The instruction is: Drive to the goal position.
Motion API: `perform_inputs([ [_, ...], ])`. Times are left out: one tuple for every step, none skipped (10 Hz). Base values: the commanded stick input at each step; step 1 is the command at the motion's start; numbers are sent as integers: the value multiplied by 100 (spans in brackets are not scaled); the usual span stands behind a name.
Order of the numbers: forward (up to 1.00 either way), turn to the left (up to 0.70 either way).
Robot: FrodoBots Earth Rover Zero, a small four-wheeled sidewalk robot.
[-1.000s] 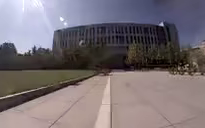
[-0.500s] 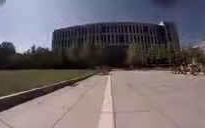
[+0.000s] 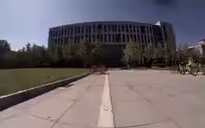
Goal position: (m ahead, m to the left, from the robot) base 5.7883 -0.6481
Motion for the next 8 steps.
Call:
perform_inputs([
  [70, -18],
  [70, -12],
  [70, -7],
  [70, -2],
  [70, 0],
  [70, 0],
  [70, 0],
  [70, 0],
])
